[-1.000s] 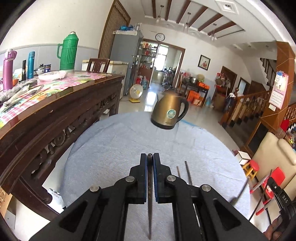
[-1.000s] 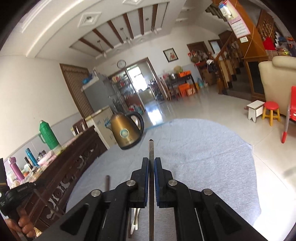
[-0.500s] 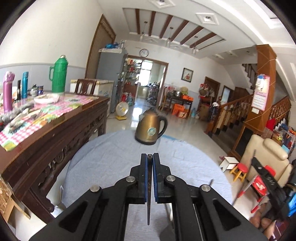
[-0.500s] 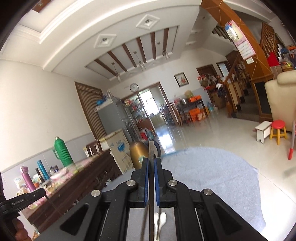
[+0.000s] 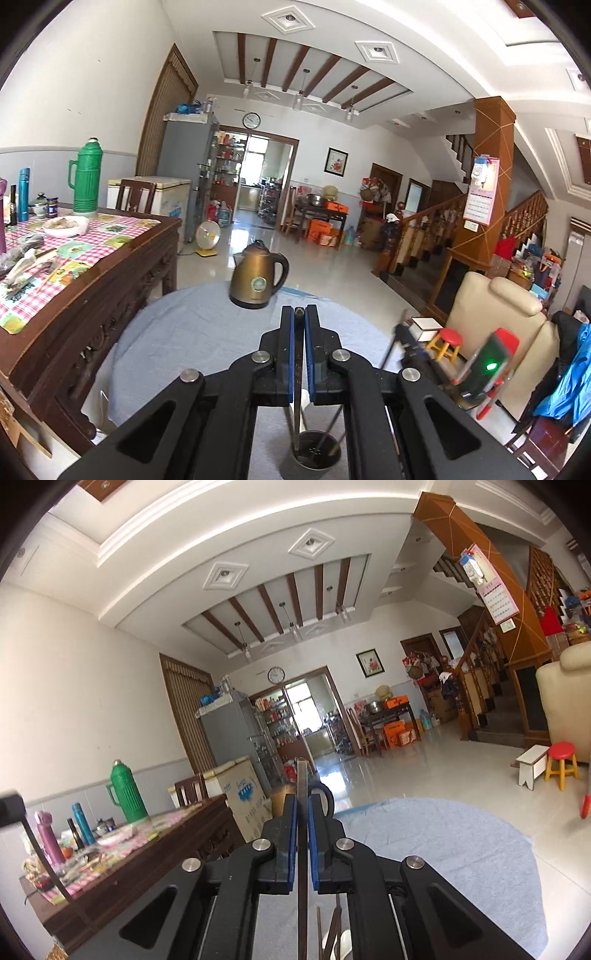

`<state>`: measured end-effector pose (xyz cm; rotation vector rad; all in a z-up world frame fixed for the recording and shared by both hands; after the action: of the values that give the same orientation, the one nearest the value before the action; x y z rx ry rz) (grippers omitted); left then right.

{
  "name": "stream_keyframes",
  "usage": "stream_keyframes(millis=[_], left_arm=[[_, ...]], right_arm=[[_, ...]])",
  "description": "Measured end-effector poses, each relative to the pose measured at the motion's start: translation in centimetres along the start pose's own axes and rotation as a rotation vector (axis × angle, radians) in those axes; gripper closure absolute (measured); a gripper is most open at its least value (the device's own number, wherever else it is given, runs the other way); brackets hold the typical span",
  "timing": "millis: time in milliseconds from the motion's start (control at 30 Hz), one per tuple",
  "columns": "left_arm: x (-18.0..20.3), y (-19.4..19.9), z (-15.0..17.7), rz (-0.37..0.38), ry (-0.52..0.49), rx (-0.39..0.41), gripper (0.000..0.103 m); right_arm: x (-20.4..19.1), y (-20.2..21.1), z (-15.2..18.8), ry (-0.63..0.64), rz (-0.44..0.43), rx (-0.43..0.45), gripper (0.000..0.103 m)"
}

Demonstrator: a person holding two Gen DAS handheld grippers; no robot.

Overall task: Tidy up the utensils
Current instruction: 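Lift both held chopsticks and carry them over the holder cup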

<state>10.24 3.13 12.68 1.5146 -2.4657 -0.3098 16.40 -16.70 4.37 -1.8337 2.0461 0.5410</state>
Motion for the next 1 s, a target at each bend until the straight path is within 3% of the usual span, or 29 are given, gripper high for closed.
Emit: stream_keyframes(millis=[200,433,1000], left_arm=[[1.9,-2.9,2.3,0.044,0.004,-0.083,0.098],[2.3,-5.7,5.9,0.039,0.04,-0.205,0.098],[4.0,-4.4,8.0,0.06,0.015,-0.265,0.098]], right_arm=[[1.1,-0.3,2.6,0.015,0.022,-0.048,0.097],[2.7,1.1,3.8,0.011,0.025,-0.082,0.097],[3.6,5.2,6.1,-0.016,-0.027,-0.17,0.097]])
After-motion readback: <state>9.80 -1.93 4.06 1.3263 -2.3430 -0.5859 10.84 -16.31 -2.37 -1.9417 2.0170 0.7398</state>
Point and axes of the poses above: each gripper's, at about its wrist camera, not at the fingertips, and y roughly against the way its jaws point, x to its right, z to its underside, the point moved 4 cm from there along -y, roughly the way its jaws point, and after that the axes turned 8 degrees about -y, right-handed, at the moved point
